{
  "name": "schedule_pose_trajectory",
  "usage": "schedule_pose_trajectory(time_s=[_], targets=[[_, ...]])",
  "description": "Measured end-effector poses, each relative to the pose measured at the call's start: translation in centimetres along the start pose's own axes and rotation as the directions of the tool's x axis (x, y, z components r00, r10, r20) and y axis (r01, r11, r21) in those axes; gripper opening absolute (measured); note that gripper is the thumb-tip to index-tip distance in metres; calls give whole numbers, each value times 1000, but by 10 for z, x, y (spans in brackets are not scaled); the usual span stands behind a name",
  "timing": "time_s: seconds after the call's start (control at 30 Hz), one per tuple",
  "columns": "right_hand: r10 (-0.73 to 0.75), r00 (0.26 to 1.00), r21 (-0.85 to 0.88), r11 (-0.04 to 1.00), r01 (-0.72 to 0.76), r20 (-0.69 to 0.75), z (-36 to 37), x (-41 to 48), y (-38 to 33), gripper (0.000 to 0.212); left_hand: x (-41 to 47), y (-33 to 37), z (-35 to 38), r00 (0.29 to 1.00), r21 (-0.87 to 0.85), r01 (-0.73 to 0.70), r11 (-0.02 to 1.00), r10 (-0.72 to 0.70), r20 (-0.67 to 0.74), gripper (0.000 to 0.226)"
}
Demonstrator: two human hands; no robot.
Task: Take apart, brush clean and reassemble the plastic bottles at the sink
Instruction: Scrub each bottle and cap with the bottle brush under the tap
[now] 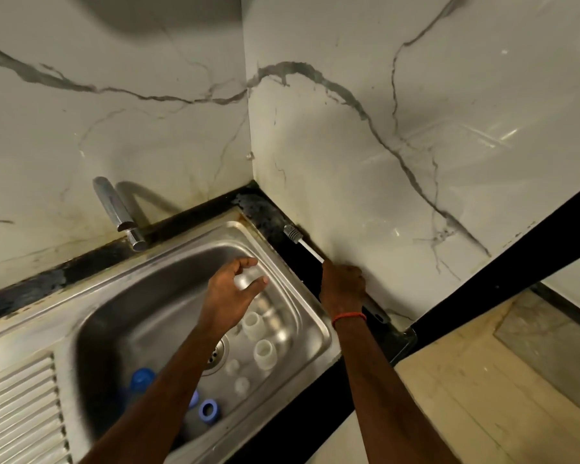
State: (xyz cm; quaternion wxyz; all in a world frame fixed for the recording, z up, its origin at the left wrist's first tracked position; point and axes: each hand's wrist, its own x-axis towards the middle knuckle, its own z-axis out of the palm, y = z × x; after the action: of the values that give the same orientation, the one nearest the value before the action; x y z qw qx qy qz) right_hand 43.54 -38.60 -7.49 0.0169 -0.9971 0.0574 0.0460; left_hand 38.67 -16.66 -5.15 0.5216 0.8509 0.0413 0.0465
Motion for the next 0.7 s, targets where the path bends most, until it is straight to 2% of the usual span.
schedule_pose_trajectory(time_s=[0.13, 0.27, 0.4, 0.6, 0.7], targets=[[-38, 999, 42, 998, 39, -24, 1, 7, -7, 38, 4, 1, -14, 999, -8, 22, 1000, -23, -25, 32], [-97, 995, 195, 976, 100, -23, 0, 13, -21, 27, 2, 0, -33, 996, -23, 65, 998, -66, -67, 32], [-159, 986, 361, 918, 165, -47, -8, 17, -55, 29, -1, -7, -51, 988, -19, 90, 996, -92, -127, 34], [-286, 957, 503, 822, 267, -42, -17, 11, -98, 29, -3, -26, -84, 967, -28, 128, 991, -131, -219, 39], [-317, 948, 592, 761, 266, -19, -15, 5, -112, 30, -3, -37, -101, 955, 71, 191, 979, -169, -244, 45]])
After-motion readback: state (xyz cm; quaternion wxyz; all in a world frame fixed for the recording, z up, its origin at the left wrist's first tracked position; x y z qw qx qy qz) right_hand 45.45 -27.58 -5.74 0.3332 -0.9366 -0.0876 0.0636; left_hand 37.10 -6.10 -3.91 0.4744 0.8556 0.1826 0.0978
